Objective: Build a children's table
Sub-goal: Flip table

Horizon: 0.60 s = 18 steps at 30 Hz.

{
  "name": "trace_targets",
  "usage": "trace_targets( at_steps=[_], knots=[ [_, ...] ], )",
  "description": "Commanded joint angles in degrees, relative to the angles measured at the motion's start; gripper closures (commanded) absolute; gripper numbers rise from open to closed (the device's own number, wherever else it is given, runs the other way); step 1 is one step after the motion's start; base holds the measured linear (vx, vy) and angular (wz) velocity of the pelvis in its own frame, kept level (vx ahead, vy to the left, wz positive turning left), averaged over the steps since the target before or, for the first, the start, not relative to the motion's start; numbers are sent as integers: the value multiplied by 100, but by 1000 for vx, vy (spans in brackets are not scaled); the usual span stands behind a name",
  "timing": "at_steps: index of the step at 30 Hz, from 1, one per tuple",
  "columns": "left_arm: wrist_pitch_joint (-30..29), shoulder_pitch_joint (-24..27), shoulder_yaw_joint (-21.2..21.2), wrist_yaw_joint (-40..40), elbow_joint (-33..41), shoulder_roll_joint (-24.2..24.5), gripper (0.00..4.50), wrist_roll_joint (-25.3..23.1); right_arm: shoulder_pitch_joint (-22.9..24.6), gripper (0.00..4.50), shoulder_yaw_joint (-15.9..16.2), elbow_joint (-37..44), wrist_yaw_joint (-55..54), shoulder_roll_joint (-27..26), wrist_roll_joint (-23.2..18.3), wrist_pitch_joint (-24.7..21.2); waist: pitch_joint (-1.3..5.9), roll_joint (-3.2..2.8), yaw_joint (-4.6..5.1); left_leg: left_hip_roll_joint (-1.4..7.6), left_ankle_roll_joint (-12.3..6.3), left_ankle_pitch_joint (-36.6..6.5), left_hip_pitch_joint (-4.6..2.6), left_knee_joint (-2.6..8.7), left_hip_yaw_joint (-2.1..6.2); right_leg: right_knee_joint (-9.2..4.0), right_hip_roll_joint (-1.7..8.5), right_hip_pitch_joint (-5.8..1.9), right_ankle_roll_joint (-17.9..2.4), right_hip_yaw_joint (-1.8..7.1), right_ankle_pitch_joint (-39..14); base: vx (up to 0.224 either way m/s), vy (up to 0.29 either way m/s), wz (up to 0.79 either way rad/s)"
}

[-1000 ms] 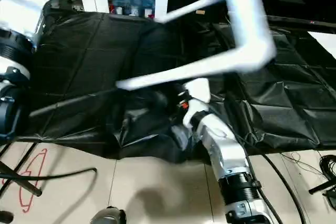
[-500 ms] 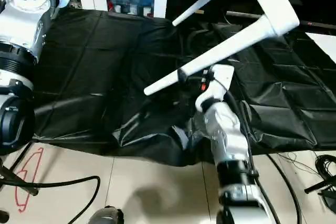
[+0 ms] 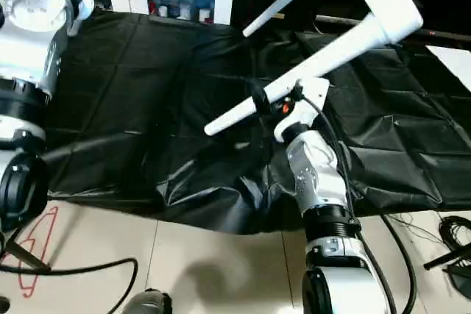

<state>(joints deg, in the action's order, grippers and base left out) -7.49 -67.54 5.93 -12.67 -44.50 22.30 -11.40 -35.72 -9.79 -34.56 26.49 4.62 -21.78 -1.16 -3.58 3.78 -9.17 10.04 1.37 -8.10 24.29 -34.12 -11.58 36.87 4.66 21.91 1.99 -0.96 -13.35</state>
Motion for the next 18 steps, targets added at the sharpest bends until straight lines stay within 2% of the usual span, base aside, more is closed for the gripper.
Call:
trace_targets(
  at_steps=[1,2,3,4,8,11,13,15,18],
  knots=[
    [-245,214,-37,-44,-17,-197,260,185,-77,161,96,24,259,-7,-42,-81,424,-8,42,337,72,-1288,-297,429,170,-408,394,-90,-1218,115,-149,0,0,0],
    [-279,288,-33,-30,63,-204,260,193,-72,163,130,27,296,0,-14,-62,425,-20,50,333,94,-1247,-302,429,168,-409,386,-79,-1215,114,-120,0,0,0],
    [-301,337,-36,-23,119,-206,261,202,-74,169,134,24,307,1,-19,-51,422,-5,52,333,100,-1252,-309,430,164,-416,383,-75,-1208,113,-137,0,0,0],
    [-332,407,-35,-9,198,-206,263,209,-89,195,128,15,313,3,-27,-38,421,-8,53,332,131,-1286,-315,433,164,-419,383,-72,-1196,116,-182,0,0,0],
    [-462,698,-31,-1,554,-205,267,213,-176,213,114,-76,444,53,-4,34,422,6,66,343,242,-1437,-326,455,173,-422,379,-58,-1163,111,-301,0,0,0],
    [-623,903,-40,18,877,-209,277,234,-209,248,116,-120,533,97,29,46,420,3,60,343,283,-1473,-333,461,171,-425,382,-48,-1143,116,-330,0,0,0],
    [-694,1040,-33,56,1056,-202,278,221,-209,250,147,-126,583,130,68,61,418,15,56,347,305,-1498,-329,466,174,-425,384,-52,-1138,111,-354,0,0,0],
    [-747,1222,-1,96,1287,-182,283,206,-201,282,184,-124,620,157,103,75,422,14,46,340,306,-1449,-325,462,171,-422,375,-49,-1111,115,-258,0,0,0],
    [-778,1596,48,122,1753,-159,286,215,-165,290,237,-119,663,182,167,111,432,13,53,350,336,-1452,-326,471,180,-407,367,-54,-1109,102,-133,0,0,0]
  ],
)
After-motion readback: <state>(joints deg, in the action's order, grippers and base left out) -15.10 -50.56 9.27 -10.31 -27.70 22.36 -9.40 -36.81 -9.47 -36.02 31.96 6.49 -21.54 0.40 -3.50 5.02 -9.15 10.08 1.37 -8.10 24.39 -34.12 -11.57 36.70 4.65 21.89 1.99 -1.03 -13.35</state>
